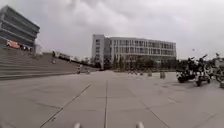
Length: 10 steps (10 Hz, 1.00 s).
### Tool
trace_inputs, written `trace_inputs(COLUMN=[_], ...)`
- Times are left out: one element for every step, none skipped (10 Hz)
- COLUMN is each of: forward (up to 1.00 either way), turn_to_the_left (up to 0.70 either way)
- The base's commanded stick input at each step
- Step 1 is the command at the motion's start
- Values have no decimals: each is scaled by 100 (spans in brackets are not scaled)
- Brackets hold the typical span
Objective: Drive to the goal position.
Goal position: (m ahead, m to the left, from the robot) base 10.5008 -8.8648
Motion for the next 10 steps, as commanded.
trace_inputs(forward=[50,50,50,50,50,50,50,50,50,50], turn_to_the_left=[0,0,0,0,0,0,0,0,0,0])
